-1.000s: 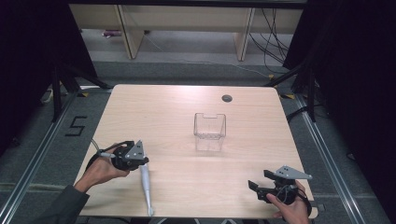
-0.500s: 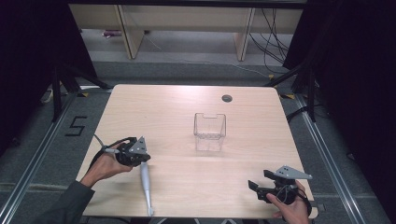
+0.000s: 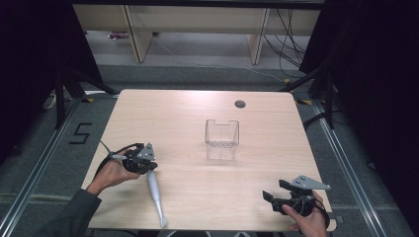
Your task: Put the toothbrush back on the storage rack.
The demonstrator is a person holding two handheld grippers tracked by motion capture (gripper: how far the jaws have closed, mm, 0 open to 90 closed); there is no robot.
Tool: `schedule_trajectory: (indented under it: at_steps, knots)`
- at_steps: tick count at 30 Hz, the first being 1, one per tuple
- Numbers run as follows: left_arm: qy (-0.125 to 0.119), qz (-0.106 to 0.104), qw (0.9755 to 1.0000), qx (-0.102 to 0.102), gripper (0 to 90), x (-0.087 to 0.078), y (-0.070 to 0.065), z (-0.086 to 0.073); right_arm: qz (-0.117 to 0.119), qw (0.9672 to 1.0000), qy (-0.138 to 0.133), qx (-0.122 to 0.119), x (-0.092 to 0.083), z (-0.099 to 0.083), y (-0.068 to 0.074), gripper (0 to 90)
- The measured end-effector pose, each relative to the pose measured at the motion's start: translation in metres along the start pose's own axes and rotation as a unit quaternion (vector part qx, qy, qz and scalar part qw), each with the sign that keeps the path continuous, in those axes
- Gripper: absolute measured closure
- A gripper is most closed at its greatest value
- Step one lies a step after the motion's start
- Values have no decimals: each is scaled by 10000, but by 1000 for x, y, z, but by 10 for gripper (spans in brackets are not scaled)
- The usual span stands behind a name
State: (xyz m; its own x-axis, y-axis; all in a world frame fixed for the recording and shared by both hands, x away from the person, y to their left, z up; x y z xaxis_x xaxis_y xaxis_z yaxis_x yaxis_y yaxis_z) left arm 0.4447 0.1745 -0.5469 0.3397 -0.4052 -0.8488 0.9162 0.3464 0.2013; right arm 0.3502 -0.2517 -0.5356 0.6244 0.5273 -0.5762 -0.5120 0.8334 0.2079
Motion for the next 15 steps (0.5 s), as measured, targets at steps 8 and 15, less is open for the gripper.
schedule_trajectory:
  at_steps: [8,15]
  knots:
    - [35,-27,9999,-139,880,-3,-1,-12,-1,10000,-1,1,0,0,0,194]
    - [29,-110,9997,-207,869,-10,-9,-22,21,9998,60,171,0,-1,2,195]
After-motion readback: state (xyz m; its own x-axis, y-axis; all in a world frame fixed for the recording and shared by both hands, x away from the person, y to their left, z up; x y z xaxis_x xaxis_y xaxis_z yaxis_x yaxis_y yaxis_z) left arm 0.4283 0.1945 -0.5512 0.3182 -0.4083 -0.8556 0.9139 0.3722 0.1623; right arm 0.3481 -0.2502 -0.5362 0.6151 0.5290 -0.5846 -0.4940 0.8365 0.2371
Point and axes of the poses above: each handheld gripper's, and its own axes: x roughly forward along the jaws, z roughly out of its top, y roughly to its left, the point moved 8 cm from there along x, roughly forward along the jaws, and after that the axes turned 3 degrees about x, right-handed, at the moved point
